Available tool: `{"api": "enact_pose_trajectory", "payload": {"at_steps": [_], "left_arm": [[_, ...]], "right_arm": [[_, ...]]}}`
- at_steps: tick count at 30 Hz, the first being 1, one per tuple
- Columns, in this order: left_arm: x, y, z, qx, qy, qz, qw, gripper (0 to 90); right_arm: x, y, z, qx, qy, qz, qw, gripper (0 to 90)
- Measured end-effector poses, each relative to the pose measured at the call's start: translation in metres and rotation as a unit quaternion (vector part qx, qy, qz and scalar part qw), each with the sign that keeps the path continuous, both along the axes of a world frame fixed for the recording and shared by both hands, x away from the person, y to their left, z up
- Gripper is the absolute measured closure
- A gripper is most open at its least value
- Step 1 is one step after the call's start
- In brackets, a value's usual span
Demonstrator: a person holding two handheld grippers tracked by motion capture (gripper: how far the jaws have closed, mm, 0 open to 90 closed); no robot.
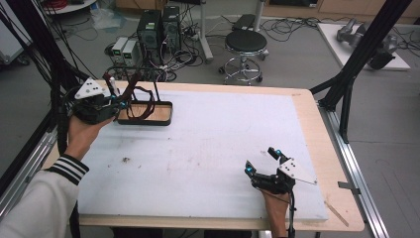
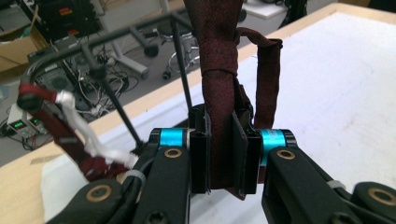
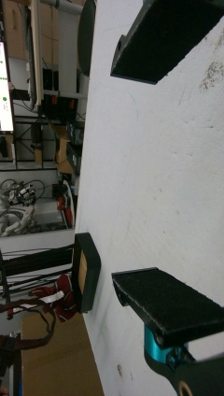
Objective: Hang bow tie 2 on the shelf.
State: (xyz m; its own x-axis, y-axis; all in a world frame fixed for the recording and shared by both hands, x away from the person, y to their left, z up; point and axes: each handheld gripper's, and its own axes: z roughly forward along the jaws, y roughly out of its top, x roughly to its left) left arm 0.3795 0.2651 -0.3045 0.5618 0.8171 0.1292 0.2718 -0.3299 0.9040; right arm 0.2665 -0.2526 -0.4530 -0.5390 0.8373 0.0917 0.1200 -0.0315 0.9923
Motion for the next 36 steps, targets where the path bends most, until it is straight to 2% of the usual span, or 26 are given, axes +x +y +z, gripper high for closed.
{"api": "enact_pose_trajectory", "payload": {"at_steps": [3, 8, 15, 17, 18, 24, 28, 36], "left_arm": [[0.004, -0.007, 0.003, 0.001, -0.007, 0.005, 1.0000, 79.1], [0.011, -0.016, 0.005, -0.009, -0.014, 0.019, 0.9997, 79.1], [0.019, -0.021, 0.006, -0.023, -0.021, 0.043, 0.9986, 79.1], [0.023, -0.023, 0.006, -0.017, -0.023, 0.050, 0.9983, 79.1], [0.025, -0.024, 0.005, -0.021, -0.024, 0.053, 0.9981, 79.1], [0.033, -0.032, 0.003, -0.025, -0.035, 0.055, 0.9976, 79.1], [0.039, -0.037, 0.000, -0.025, -0.031, 0.060, 0.9974, 79.1], [0.048, -0.036, -0.007, -0.044, -0.020, 0.079, 0.9957, 79.1]], "right_arm": [[0.000, 0.000, 0.000, 0.000, 0.000, 0.001, 1.0000, 2.8], [-0.001, 0.000, 0.000, 0.004, 0.002, -0.001, 1.0000, 2.8], [0.000, 0.000, 0.000, 0.005, 0.001, -0.001, 1.0000, 2.8], [0.000, 0.000, 0.000, 0.004, 0.000, -0.001, 1.0000, 2.8], [0.000, 0.000, 0.000, 0.006, 0.001, -0.001, 1.0000, 2.8], [0.000, -0.001, 0.000, 0.006, 0.000, -0.001, 1.0000, 2.8], [0.000, -0.001, 0.000, 0.006, 0.000, -0.001, 1.0000, 2.8], [0.000, -0.001, 0.000, 0.006, 0.000, -0.001, 1.0000, 2.8]]}}
